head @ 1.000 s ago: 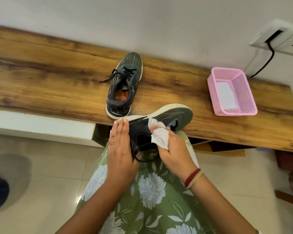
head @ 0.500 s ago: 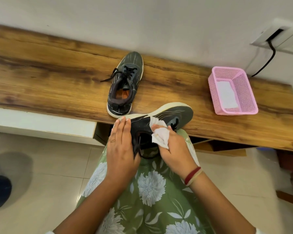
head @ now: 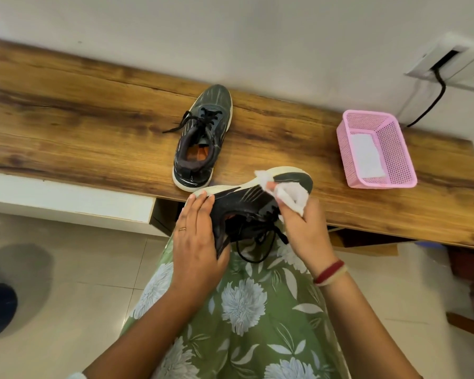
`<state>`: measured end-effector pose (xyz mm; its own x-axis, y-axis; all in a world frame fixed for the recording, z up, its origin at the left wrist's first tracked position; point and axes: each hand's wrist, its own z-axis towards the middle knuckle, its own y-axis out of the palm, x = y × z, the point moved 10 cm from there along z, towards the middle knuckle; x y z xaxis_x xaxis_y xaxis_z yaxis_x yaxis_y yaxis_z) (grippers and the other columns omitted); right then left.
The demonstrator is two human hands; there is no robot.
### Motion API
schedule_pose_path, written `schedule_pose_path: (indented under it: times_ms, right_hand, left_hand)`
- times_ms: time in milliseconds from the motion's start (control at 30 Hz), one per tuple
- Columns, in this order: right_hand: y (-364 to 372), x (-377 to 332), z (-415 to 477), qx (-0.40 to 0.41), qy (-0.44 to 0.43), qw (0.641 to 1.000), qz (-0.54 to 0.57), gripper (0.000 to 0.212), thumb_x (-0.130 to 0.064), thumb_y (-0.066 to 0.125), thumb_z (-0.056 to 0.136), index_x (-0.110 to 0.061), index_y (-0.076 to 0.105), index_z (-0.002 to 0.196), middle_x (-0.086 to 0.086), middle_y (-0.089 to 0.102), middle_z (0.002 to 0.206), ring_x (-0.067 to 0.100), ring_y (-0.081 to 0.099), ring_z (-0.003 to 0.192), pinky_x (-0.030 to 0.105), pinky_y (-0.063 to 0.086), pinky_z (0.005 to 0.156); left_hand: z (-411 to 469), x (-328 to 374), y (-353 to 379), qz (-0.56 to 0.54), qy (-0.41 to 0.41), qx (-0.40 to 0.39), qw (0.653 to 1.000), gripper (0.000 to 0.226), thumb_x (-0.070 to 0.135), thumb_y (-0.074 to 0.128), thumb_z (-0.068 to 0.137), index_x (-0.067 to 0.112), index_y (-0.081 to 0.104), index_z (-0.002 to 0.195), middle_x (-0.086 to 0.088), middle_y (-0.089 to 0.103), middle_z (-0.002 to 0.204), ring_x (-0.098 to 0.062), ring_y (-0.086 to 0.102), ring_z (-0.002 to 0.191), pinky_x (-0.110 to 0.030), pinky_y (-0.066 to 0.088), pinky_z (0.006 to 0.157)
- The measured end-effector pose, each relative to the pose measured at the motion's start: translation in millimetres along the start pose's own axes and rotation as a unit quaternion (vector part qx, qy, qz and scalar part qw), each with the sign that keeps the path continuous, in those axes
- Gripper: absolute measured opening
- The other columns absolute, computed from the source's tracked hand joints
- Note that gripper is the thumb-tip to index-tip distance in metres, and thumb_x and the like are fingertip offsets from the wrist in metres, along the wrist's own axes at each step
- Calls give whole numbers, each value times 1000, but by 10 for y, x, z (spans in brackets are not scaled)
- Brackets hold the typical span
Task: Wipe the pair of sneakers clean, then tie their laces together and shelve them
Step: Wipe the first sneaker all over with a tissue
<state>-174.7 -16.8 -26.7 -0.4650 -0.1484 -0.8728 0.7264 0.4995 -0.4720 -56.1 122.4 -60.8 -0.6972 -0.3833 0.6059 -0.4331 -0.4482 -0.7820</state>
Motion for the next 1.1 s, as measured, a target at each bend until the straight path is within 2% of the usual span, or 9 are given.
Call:
schedule_pose_path:
  times_ms: [133,200,267,367,467,633,800,933,1100]
  right_hand:
    - [516,-26,-88,-38,-27,995,-84,30,-8,48,90,-9,62,117,2,63,101,9,59,89,23,49,78]
    - [633,-125,-245,-58,-88,990,-92,35,-10,47,85,-7,63,117,4,62,115,14,55,111,26,43,99]
    - [599,-117,-248,-74,-89,990,-83,38,-12,46,85,-9,62,119,-1,61,121,10,52,118,16,36,103]
    - [469,3,-132,-33,-44,993,-105,40,-14,44,86,-11,61,122,-8,57,121,12,50,120,3,23,103]
    - [657,-174,-221,-77,-82,988,-106,40,-16,42,85,-10,62,120,-2,61,122,11,49,122,19,20,113]
    - [493,-88,-69,-60,-76,977,-190,40,-18,41,86,-9,63,117,5,62,123,15,53,117,13,9,112]
    - [670,-143,-140,-135,-95,968,-189,44,-10,43,82,-7,60,123,5,59,127,15,49,123,22,17,115]
    - [519,-111,-20,-91,-67,971,-211,43,-12,40,82,-9,63,119,8,63,121,22,55,115,4,4,107]
    - [598,-125,-20,-126,-82,968,-202,44,-16,39,82,-10,62,118,3,62,122,18,57,113,6,10,109]
  left_hand:
    - [6,-68,32,-48,-17,8,999,72,21,62,78,7,30,142,-13,38,145,-23,16,144,-46,16,118]
    - [5,-81,13,-54,-12,17,998,69,25,55,79,8,30,141,-13,39,144,-23,15,144,-42,13,119]
    - [-2,-62,4,-56,-2,15,998,68,32,47,79,9,30,140,-13,39,144,-24,16,144,-38,10,119]
    - [-2,-44,8,-60,-2,14,998,67,33,45,80,8,30,141,-13,39,144,-21,16,144,-34,7,120]
    - [-16,-46,6,-63,-7,14,998,67,32,45,79,7,31,140,-14,39,144,-22,17,144,-35,8,120]
    - [-52,-9,5,-47,10,10,999,69,33,46,80,6,30,142,-14,38,145,-24,19,144,-35,9,120]
    - [-37,-37,18,-51,4,8,999,72,23,60,78,7,30,141,-14,37,145,-25,19,144,-37,10,120]
    - [-34,-23,4,-52,-1,6,999,68,32,45,79,8,29,141,-14,38,144,-24,19,144,-35,9,120]
    - [-33,-23,11,-47,3,7,999,68,32,45,79,6,30,141,-15,38,144,-25,20,143,-33,8,120]
